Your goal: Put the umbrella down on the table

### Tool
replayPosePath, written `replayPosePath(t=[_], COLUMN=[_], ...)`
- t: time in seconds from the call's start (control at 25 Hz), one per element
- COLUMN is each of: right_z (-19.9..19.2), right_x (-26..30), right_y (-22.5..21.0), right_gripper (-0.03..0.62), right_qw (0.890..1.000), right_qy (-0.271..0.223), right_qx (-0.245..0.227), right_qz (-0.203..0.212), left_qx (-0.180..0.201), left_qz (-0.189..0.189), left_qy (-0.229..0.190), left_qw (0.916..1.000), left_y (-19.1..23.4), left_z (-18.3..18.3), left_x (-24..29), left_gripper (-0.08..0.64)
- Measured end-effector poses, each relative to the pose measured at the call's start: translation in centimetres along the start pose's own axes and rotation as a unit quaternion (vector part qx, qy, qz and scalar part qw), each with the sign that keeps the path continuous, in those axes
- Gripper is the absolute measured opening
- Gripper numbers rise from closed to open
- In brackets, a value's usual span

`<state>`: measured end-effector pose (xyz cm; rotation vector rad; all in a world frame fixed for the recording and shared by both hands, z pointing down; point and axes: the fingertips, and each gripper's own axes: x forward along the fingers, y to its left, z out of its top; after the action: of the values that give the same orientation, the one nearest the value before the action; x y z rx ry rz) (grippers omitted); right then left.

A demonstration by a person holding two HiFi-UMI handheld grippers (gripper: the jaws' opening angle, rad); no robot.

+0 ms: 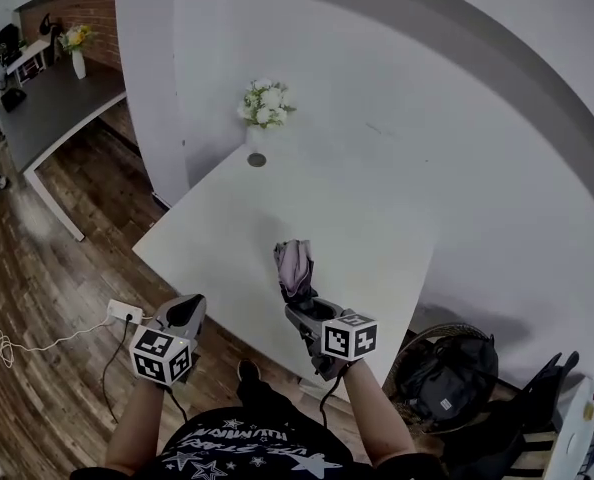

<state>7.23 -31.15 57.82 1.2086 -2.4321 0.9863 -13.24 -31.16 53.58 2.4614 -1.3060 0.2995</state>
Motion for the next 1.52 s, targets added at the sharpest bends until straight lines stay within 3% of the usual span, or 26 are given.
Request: replayPosePath(t=[0.44,0.68,0.92,1.24,1.52], right_z=[5.7,7.5,8.8,7.4,7.5], right_x=[5.8,8.7,11.3,13.6,15.0], right_y=[-6.9,-10.9,-13.6,-15.7,-16.7], right_gripper=[0.235,0.235,0.235,0.235,0.235], right_qw=[0.991,0.969,0.967,0.952,0.946], right_qy=[0.056,0.105,0.115,0.161,0.158], right_qx=[-0.110,-0.203,-0.201,-0.228,-0.239], right_qz=[-0.050,-0.095,-0.105,-0.127,-0.152], left_qx=[0.007,0.001,-0.007,-0.018,-0.025], left_qz=[0.000,0.014,0.022,0.018,0.013], left_qy=[0.012,0.014,0.021,0.033,0.056], left_qw=[0.9999,0.9998,0.9995,0.9991,0.9980], left_y=[2.3,4.3,5.5,5.9,5.8], left_z=[2.6,3.6,3.5,3.1,1.4], left_x=[7.3,9.5,11.7,14.6,15.2], left_gripper=[0.003,0.003,0.003,0.003,0.003])
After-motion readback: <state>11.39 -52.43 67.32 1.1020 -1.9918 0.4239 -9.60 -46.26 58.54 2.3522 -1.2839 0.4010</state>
